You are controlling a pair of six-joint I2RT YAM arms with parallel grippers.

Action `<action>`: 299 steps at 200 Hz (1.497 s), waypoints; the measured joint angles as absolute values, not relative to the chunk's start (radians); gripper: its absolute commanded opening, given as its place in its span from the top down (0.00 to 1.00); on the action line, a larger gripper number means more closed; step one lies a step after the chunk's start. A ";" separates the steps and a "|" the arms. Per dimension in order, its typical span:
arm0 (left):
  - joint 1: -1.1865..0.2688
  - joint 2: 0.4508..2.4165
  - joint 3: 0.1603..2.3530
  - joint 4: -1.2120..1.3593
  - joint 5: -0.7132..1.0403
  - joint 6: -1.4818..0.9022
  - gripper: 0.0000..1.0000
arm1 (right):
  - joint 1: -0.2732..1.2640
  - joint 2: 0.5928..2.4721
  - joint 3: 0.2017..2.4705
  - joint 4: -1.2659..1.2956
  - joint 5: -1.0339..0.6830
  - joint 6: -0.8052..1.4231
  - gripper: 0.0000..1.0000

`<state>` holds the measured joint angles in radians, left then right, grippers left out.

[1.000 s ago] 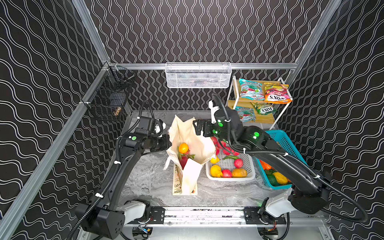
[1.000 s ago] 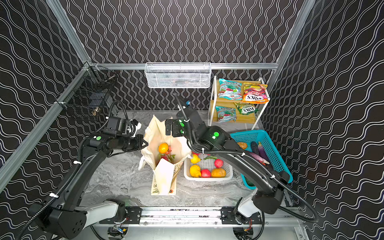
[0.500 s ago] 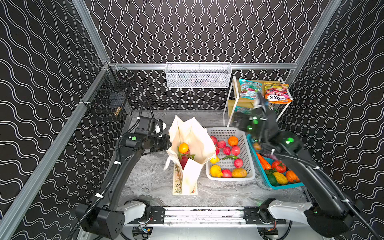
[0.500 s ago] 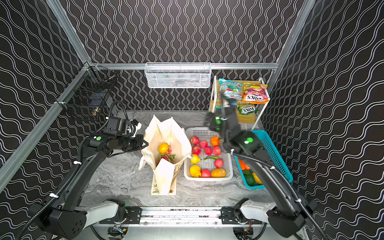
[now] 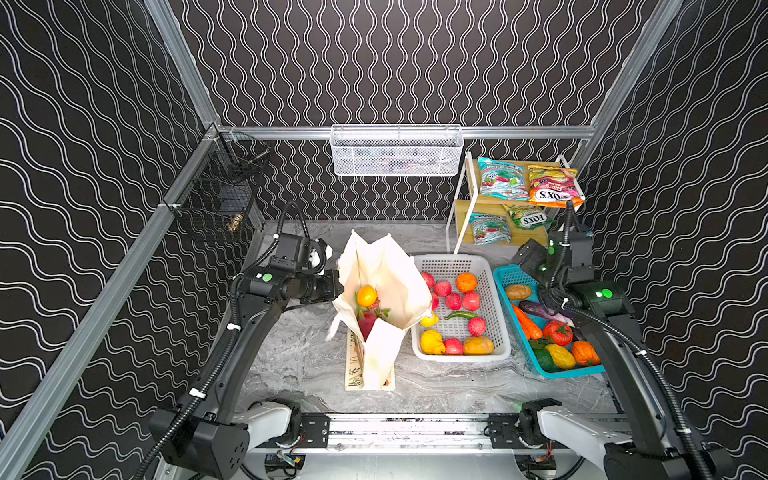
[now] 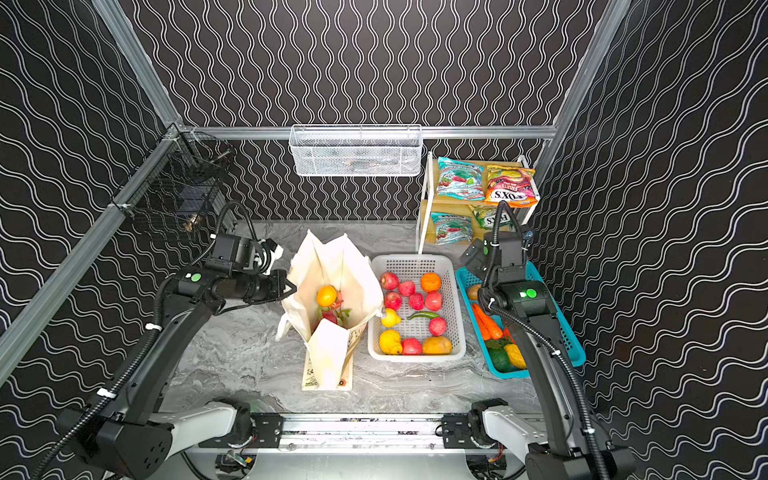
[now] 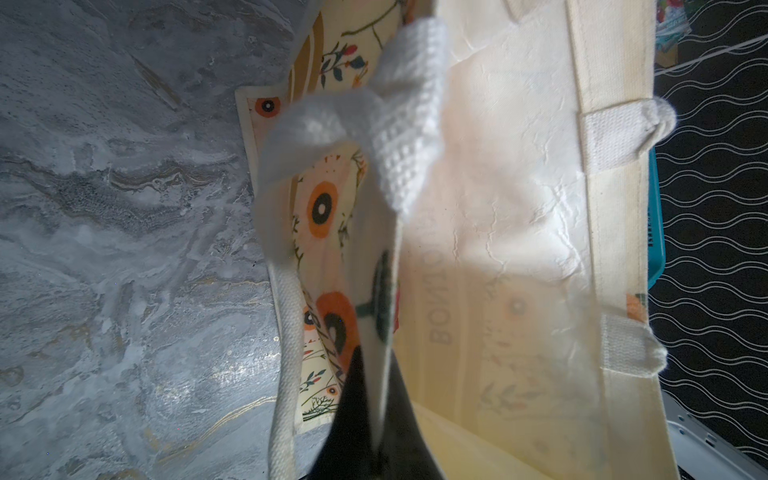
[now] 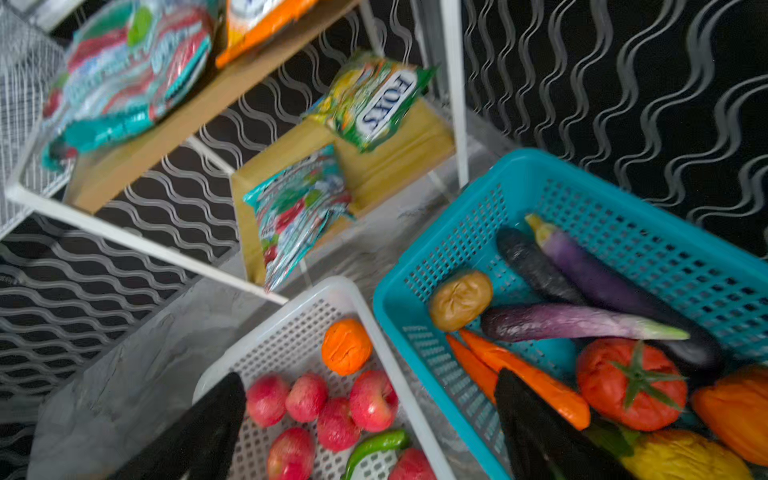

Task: Place the food into the grocery bag and tie it
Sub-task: 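Move the right gripper over the teal basket and grasp the brown potato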

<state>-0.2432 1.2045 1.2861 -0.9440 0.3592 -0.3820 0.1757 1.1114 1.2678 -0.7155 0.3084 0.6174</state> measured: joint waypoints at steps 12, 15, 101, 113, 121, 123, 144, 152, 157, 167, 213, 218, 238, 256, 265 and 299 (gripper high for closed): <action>-0.243 1.204 1.286 -0.944 0.359 -0.378 1.00 | 0.174 1.145 1.264 -0.715 0.255 0.622 0.08; -0.243 1.204 1.286 -0.944 0.359 -0.378 1.00 | 0.174 1.151 1.262 -0.715 0.244 0.625 0.08; -0.243 1.196 1.269 -0.937 0.358 -0.364 1.00 | 0.059 1.160 1.134 -0.768 0.286 0.726 0.01; -0.243 1.197 1.270 -0.937 0.358 -0.363 1.00 | 0.022 1.173 1.134 -0.776 0.310 0.741 0.01; -0.243 1.197 1.270 -0.937 0.358 -0.363 1.00 | -0.007 1.187 1.133 -0.782 0.322 0.748 0.01; -0.243 1.197 1.270 -0.937 0.358 -0.363 1.00 | -0.015 1.191 1.133 -0.784 0.323 0.749 0.01; -0.243 1.198 1.270 -0.937 0.358 -0.363 1.00 | -0.111 1.229 1.124 -0.781 0.295 0.752 0.01; -0.243 1.198 1.270 -0.937 0.358 -0.363 1.00 | -0.148 1.238 1.112 -0.772 0.258 0.751 0.02; -0.243 1.198 1.269 -0.937 0.359 -0.363 1.00 | -0.167 1.241 1.105 -0.765 0.238 0.751 0.05; -0.243 1.198 1.269 -0.936 0.359 -0.363 1.00 | -0.197 1.246 1.087 -0.738 0.195 0.751 0.11; -0.243 1.199 1.264 -0.931 0.359 -0.363 1.00 | -0.237 1.310 1.047 -0.574 -0.002 0.778 0.23; -0.243 1.199 1.264 -0.931 0.359 -0.363 1.00 | -0.243 1.328 1.047 -0.556 -0.019 0.778 0.23; -0.243 1.203 1.264 -0.931 0.359 -0.363 1.00 | -0.266 1.396 1.048 -0.514 -0.063 0.776 0.24; -0.243 1.209 1.266 -0.931 0.361 -0.363 1.00 | -0.286 1.448 1.054 -0.490 -0.090 0.766 0.26; -0.243 1.213 1.271 -0.932 0.363 -0.363 1.00 | -0.291 1.468 1.058 -0.477 -0.093 0.756 0.26; -0.243 1.221 1.275 -0.933 0.366 -0.361 1.00 | -0.301 1.536 1.063 -0.428 -0.094 0.719 0.26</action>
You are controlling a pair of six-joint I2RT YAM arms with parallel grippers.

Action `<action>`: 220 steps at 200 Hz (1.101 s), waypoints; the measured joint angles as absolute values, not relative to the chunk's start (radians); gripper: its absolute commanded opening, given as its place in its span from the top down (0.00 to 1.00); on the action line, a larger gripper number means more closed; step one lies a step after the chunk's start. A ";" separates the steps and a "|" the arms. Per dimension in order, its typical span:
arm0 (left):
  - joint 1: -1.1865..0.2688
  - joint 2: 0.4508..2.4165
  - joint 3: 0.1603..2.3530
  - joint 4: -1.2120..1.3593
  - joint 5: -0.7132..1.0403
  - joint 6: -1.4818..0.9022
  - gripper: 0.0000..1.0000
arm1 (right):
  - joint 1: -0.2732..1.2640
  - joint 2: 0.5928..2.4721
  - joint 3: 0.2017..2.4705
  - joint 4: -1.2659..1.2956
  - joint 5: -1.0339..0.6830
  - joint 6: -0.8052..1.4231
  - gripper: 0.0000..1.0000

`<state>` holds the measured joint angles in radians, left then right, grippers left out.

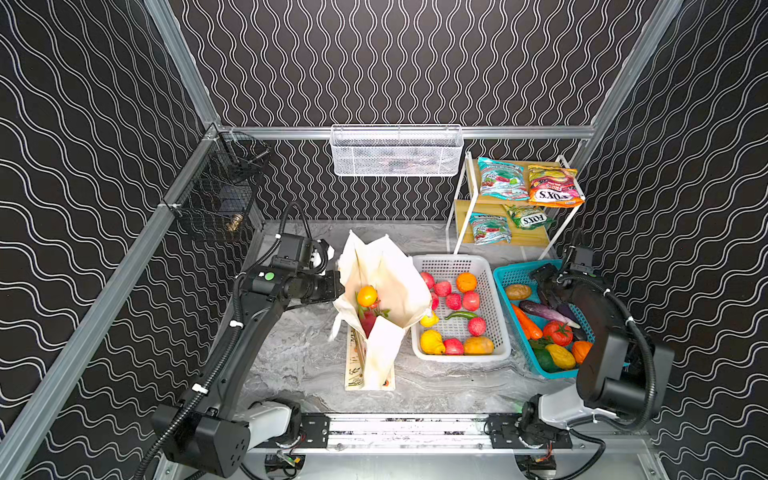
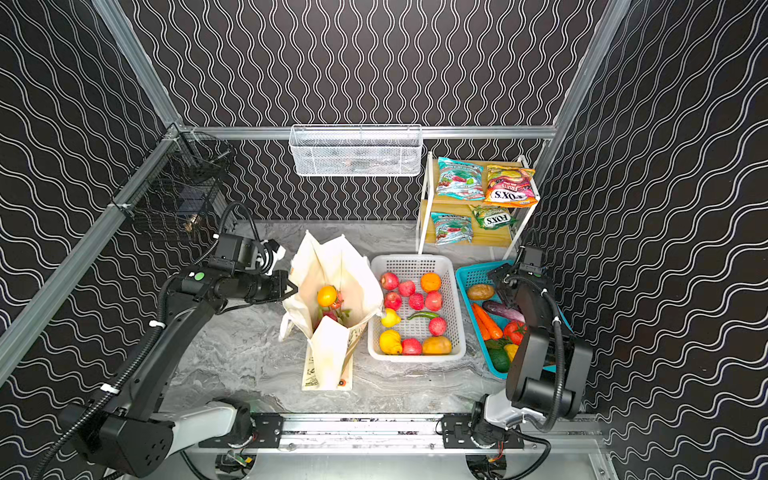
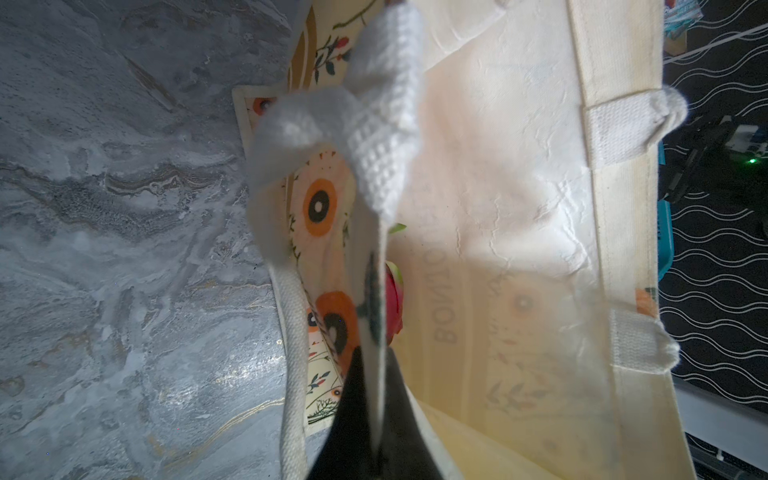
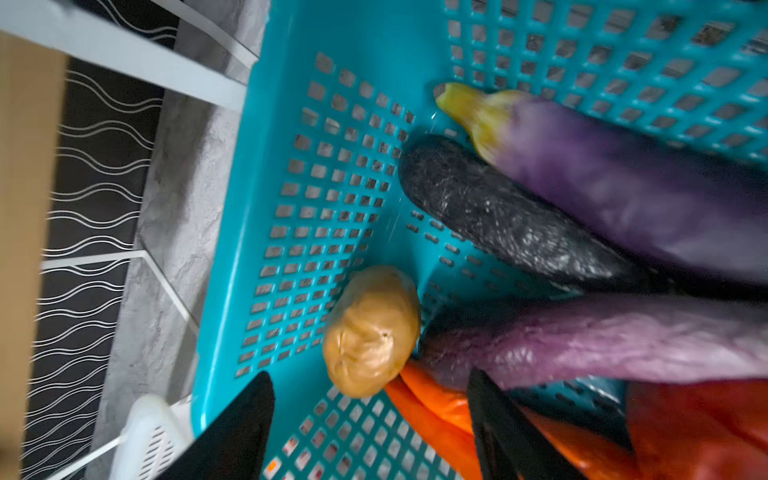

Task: Place the food into the grocery bag and tie it
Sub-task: 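Move the right gripper over the teal basket and grasp the brown potato, then lift the potato with the right gripper and carry it to the tote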

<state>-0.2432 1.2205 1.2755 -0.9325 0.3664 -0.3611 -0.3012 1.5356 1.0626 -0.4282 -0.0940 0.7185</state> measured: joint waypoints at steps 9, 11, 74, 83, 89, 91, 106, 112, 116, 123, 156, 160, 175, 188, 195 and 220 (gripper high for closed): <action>-0.243 1.222 1.275 -0.931 0.367 -0.361 1.00 | -0.301 1.554 1.063 -0.416 -0.094 0.716 0.27; -0.243 1.223 1.275 -0.931 0.367 -0.361 1.00 | -0.301 1.559 1.063 -0.413 -0.094 0.714 0.27; -0.243 1.232 1.271 -0.929 0.370 -0.361 1.00 | -0.302 1.638 1.034 -0.307 -0.150 0.657 0.32; -0.243 1.234 1.271 -0.929 0.370 -0.361 1.00 | -0.302 1.644 1.028 -0.290 -0.159 0.646 0.32; -0.243 1.234 1.271 -0.929 0.370 -0.361 1.00 | -0.302 1.647 1.026 -0.281 -0.166 0.643 0.32; -0.243 1.234 1.271 -0.929 0.370 -0.361 1.00 | -0.302 1.649 1.025 -0.278 -0.168 0.643 0.32; -0.243 1.236 1.271 -0.929 0.370 -0.361 1.00 | -0.302 1.664 1.024 -0.262 -0.181 0.635 0.32; -0.243 1.237 1.271 -0.929 0.370 -0.361 1.00 | -0.302 1.671 1.024 -0.256 -0.187 0.635 0.32; -0.243 1.237 1.271 -0.929 0.370 -0.361 1.00 | -0.302 1.674 1.023 -0.254 -0.190 0.634 0.32; -0.243 1.238 1.272 -0.930 0.370 -0.361 1.00 | -0.302 1.681 1.022 -0.249 -0.193 0.630 0.32; -0.243 1.242 1.283 -0.935 0.369 -0.360 1.00 | -0.302 1.718 1.020 -0.230 -0.207 0.616 0.32; -0.243 1.242 1.285 -0.936 0.369 -0.360 1.00 | -0.302 1.723 1.020 -0.227 -0.210 0.617 0.32; -0.243 1.243 1.288 -0.938 0.369 -0.360 1.00 | -0.302 1.739 1.020 -0.212 -0.224 0.614 0.31; -0.243 1.245 1.289 -0.939 0.369 -0.360 1.00 | -0.302 1.747 1.017 -0.192 -0.236 0.613 0.31; -0.243 1.248 1.289 -0.938 0.369 -0.360 1.00 | -0.302 1.748 1.013 -0.182 -0.241 0.613 0.31; -0.243 1.253 1.291 -0.939 0.369 -0.360 1.00 | -0.303 1.756 0.989 -0.130 -0.266 0.614 0.35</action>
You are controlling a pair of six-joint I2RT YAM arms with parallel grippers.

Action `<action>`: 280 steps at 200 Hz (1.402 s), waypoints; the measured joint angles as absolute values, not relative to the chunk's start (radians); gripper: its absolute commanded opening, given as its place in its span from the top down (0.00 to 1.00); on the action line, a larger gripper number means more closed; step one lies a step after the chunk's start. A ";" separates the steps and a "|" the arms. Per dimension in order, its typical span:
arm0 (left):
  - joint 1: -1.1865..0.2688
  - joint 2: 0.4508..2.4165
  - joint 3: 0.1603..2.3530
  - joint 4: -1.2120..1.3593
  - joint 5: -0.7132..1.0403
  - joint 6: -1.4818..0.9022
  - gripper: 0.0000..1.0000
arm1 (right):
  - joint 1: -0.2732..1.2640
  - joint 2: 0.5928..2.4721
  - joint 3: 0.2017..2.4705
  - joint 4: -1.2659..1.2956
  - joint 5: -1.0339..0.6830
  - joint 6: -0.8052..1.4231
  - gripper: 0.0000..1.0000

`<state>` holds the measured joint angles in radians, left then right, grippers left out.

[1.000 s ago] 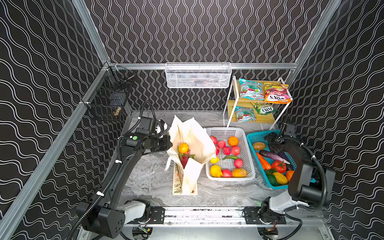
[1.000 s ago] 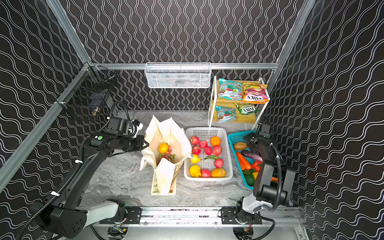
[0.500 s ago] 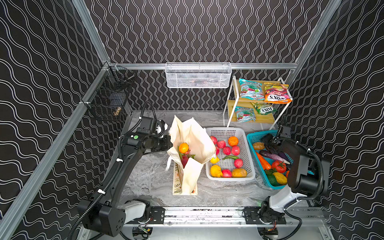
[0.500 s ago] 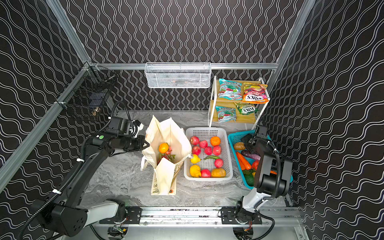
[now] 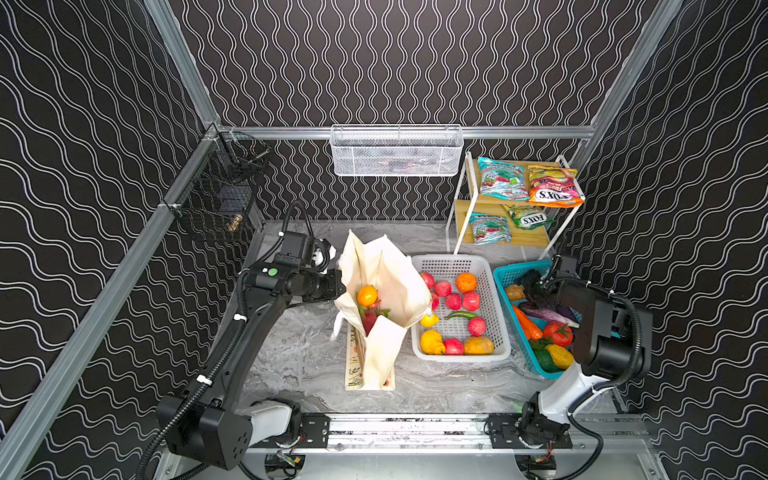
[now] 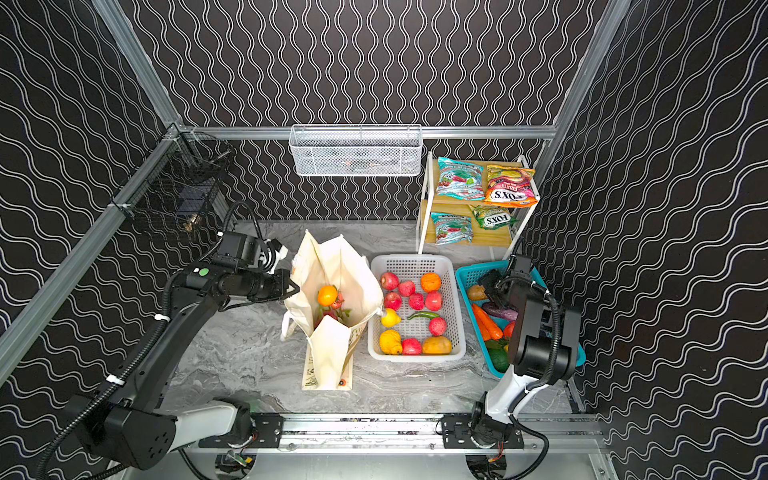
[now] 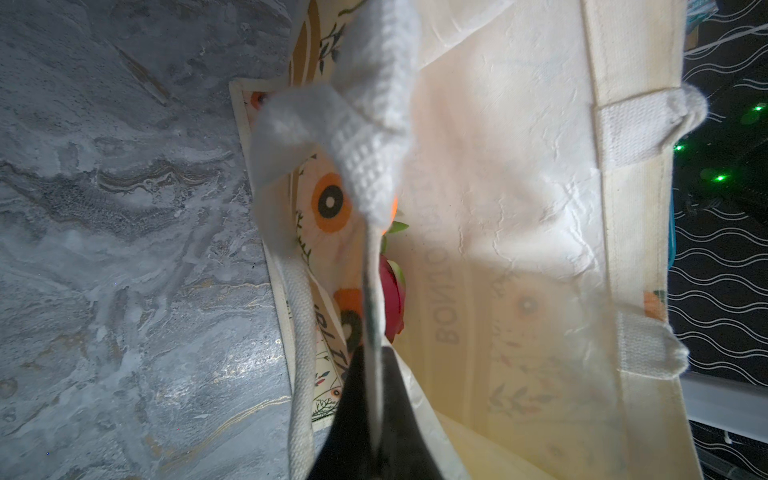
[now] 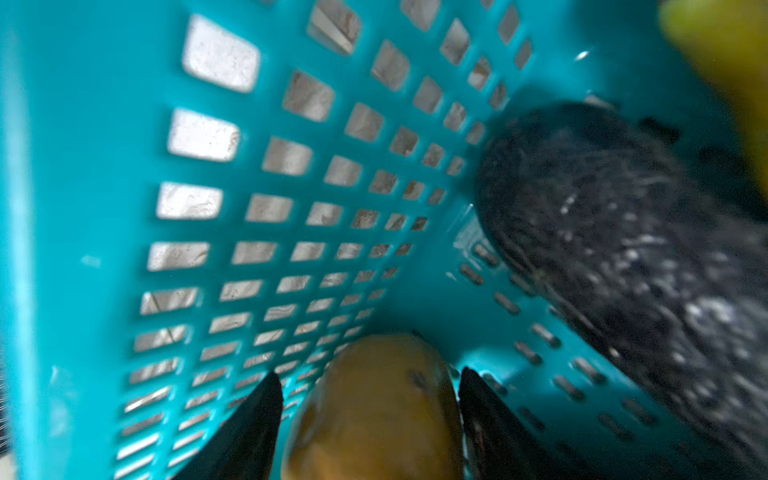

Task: Place the food into the grocery bag and tie it
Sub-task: 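Lift the potato with the right gripper and carry it to the tote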

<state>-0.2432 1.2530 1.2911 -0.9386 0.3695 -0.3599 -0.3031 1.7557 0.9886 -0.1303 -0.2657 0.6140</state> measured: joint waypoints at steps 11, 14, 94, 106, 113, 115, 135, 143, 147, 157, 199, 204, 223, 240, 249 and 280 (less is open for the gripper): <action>-0.243 1.254 1.296 -0.942 0.369 -0.360 1.00 | -0.303 1.763 0.985 -0.116 -0.273 0.614 0.38; -0.243 1.254 1.298 -0.943 0.369 -0.360 1.00 | -0.303 1.764 0.984 -0.113 -0.276 0.614 0.38; -0.243 1.246 1.303 -0.953 0.358 -0.357 1.00 | -0.302 1.753 0.947 -0.046 -0.316 0.673 0.52; -0.243 1.242 1.303 -0.954 0.355 -0.357 1.00 | -0.301 1.723 0.934 -0.064 -0.319 0.692 0.52; -0.243 1.241 1.303 -0.956 0.353 -0.357 1.00 | -0.301 1.703 0.930 -0.074 -0.319 0.696 0.52; -0.243 1.240 1.303 -0.957 0.352 -0.357 1.00 | -0.301 1.695 0.929 -0.076 -0.319 0.696 0.52; -0.243 1.232 1.303 -0.962 0.350 -0.357 1.00 | -0.301 1.618 0.923 -0.092 -0.318 0.714 0.52; -0.243 1.229 1.303 -0.963 0.348 -0.357 1.00 | -0.301 1.586 0.924 -0.096 -0.318 0.721 0.52; -0.243 1.227 1.303 -0.964 0.348 -0.358 1.00 | -0.301 1.570 0.925 -0.101 -0.317 0.722 0.52; -0.243 1.224 1.299 -0.964 0.348 -0.358 1.00 | -0.301 1.532 0.926 -0.115 -0.311 0.725 0.52; -0.243 1.217 1.280 -0.958 0.348 -0.361 1.00 | -0.301 1.359 0.928 -0.190 -0.295 0.733 0.52; -0.243 1.217 1.279 -0.957 0.348 -0.361 1.00 | -0.301 1.338 0.928 -0.201 -0.296 0.733 0.52; -0.243 1.216 1.269 -0.947 0.348 -0.362 1.00 | -0.301 1.249 0.928 -0.262 -0.295 0.728 0.52; -0.243 1.216 1.263 -0.938 0.348 -0.364 1.00 | -0.301 1.162 0.932 -0.313 -0.297 0.722 0.52; -0.243 1.216 1.261 -0.936 0.349 -0.364 1.00 | -0.301 1.119 0.941 -0.342 -0.302 0.721 0.52; -0.243 1.217 1.258 -0.931 0.351 -0.368 1.00 | -0.275 1.039 1.042 -0.441 -0.346 0.691 0.52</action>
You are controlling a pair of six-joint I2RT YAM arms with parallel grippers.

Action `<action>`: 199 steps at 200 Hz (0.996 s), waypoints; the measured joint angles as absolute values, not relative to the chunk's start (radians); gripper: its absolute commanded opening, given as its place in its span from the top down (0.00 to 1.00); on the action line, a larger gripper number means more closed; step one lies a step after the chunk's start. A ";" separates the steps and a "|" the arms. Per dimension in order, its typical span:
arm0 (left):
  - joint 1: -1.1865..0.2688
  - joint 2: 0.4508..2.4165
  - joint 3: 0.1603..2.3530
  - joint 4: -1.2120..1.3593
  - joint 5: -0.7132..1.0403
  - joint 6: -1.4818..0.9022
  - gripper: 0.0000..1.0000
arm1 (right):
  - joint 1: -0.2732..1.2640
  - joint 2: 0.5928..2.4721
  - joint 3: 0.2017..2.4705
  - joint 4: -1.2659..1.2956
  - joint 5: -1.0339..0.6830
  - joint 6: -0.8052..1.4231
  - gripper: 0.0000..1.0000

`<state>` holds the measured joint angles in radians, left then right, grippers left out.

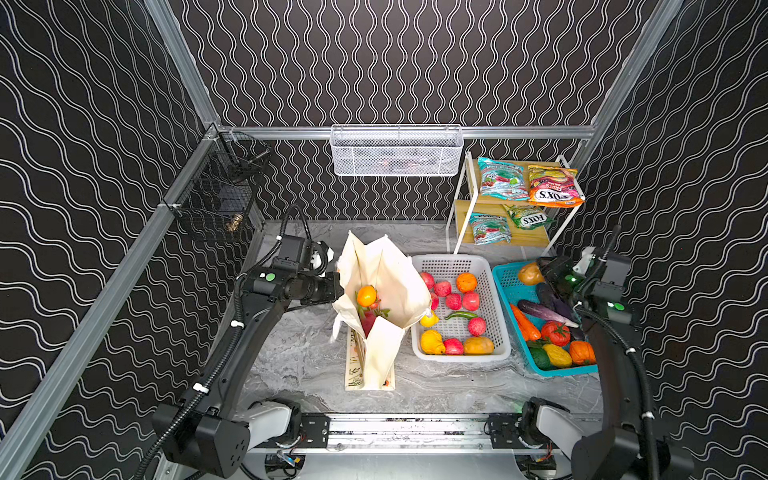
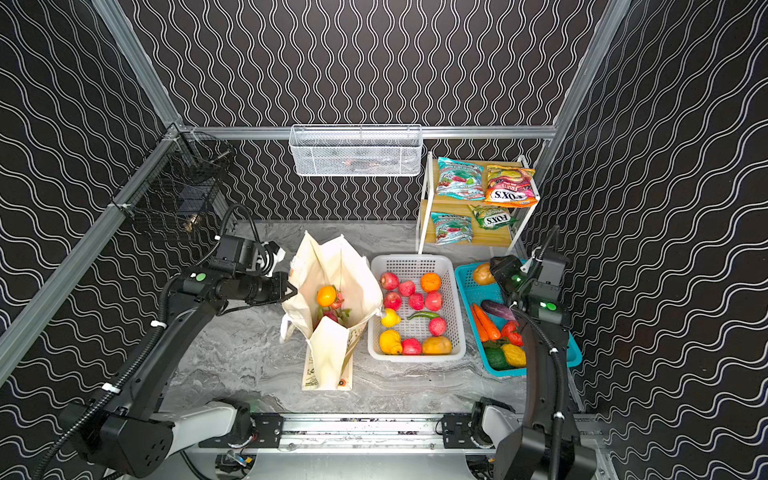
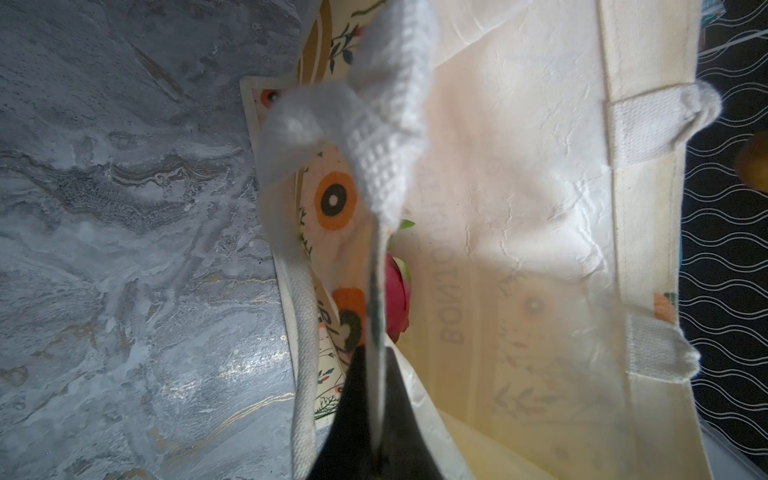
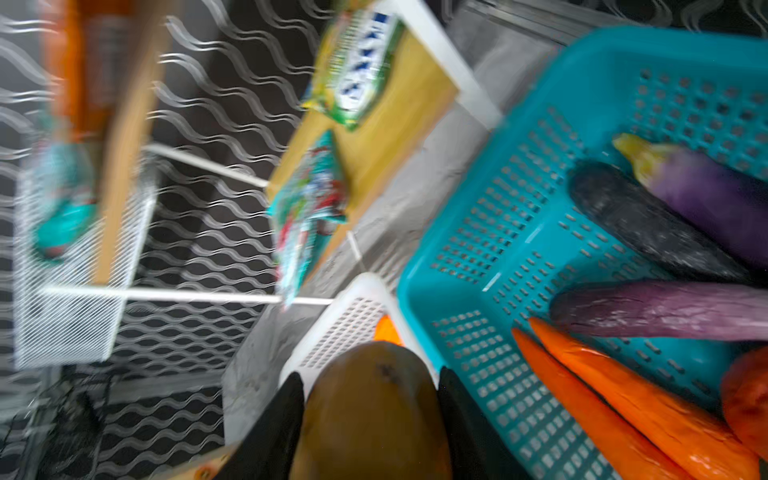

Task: Place the food into the grocery bag and tie it
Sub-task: 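Lift the potato with the right gripper and carry it to the tote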

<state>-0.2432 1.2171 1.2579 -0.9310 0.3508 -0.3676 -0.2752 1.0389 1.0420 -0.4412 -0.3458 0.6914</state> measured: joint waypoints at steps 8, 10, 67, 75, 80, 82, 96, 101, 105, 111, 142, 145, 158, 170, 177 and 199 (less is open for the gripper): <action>-0.243 1.218 1.258 -0.930 0.351 -0.368 1.00 | -0.247 1.025 1.071 -0.463 -0.357 0.691 0.52; -0.243 1.218 1.258 -0.930 0.351 -0.368 1.00 | -0.237 1.022 1.078 -0.469 -0.356 0.689 0.52; -0.243 1.219 1.258 -0.926 0.353 -0.372 1.00 | 0.305 1.103 1.301 -0.517 -0.267 0.692 0.52; -0.243 1.219 1.258 -0.925 0.354 -0.377 1.00 | 0.389 1.140 1.330 -0.517 -0.228 0.696 0.52; -0.243 1.219 1.258 -0.923 0.355 -0.387 1.00 | 0.436 1.164 1.350 -0.516 -0.204 0.696 0.52; -0.243 1.219 1.258 -0.923 0.355 -0.388 1.00 | 0.455 1.176 1.360 -0.517 -0.193 0.696 0.52; -0.243 1.219 1.258 -0.922 0.356 -0.387 1.00 | 0.579 1.258 1.430 -0.516 -0.151 0.689 0.51; -0.243 1.219 1.258 -0.921 0.357 -0.387 1.00 | 0.616 1.286 1.454 -0.516 -0.131 0.683 0.51; -0.243 1.219 1.258 -0.921 0.359 -0.387 1.00 | 0.643 1.309 1.473 -0.518 -0.115 0.678 0.51; -0.243 1.219 1.258 -0.921 0.360 -0.387 1.00 | 0.683 1.345 1.506 -0.518 -0.092 0.666 0.51; -0.243 1.223 1.272 -0.923 0.362 -0.387 1.00 | 0.815 1.537 1.656 -0.545 0.003 0.612 0.51; -0.243 1.223 1.273 -0.923 0.362 -0.387 1.00 | 0.823 1.553 1.668 -0.551 0.011 0.607 0.51; -0.243 1.223 1.277 -0.926 0.362 -0.387 1.00 | 0.858 1.621 1.716 -0.577 0.043 0.583 0.50; -0.243 1.223 1.277 -0.928 0.362 -0.387 1.00 | 0.883 1.672 1.749 -0.593 0.069 0.563 0.50; -0.243 1.223 1.277 -0.928 0.363 -0.387 1.00 | 0.894 1.700 1.763 -0.599 0.085 0.553 0.50; -0.243 1.223 1.277 -0.928 0.367 -0.387 1.00 | 0.916 1.771 1.779 -0.604 0.120 0.533 0.50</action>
<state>-0.2432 1.2232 1.2770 -0.9276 0.3668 -0.3866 0.9165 1.7706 1.7786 -0.6041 0.1196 0.5331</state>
